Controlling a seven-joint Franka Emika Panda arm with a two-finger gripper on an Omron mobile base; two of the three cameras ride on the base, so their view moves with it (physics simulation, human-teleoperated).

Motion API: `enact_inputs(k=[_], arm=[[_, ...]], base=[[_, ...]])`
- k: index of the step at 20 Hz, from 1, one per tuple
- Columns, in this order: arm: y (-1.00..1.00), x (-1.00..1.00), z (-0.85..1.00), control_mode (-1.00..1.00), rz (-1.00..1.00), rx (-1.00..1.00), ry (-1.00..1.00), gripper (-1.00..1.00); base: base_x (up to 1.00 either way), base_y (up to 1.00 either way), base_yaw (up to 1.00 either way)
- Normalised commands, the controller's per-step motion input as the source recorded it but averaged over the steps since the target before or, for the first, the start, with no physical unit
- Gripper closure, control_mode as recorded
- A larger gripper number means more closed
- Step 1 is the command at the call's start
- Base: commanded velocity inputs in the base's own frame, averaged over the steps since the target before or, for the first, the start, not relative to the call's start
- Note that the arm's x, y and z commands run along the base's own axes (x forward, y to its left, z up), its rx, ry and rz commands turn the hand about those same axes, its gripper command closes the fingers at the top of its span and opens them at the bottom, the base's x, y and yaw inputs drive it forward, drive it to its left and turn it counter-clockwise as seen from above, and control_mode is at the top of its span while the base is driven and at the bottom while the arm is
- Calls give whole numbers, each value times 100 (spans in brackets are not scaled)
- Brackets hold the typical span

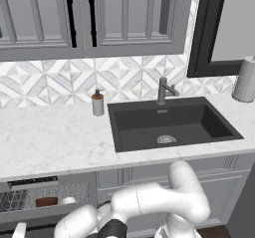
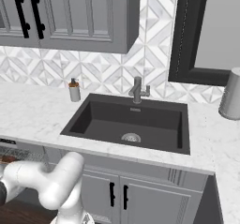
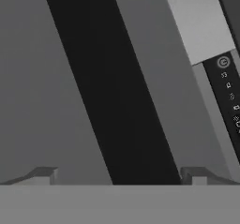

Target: Pick up the cup and bowl from the counter, place them in the dishwasher, and close the dishwasher door.

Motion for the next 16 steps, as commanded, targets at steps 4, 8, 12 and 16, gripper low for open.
enact_inputs(k=[4,8,12,16], arm=[[-38,100,-39,-100,-6,-4,0,-100],[-45,100,-34,-100,-8,-11,2,-100],[-11,88,-34,-100,-11,-21,0,-100],[-14,99,-36,-100,-14,-22,0,-100]], base=[[0,0,0],[0,0,0],[0,0,0],[0,0,0]])
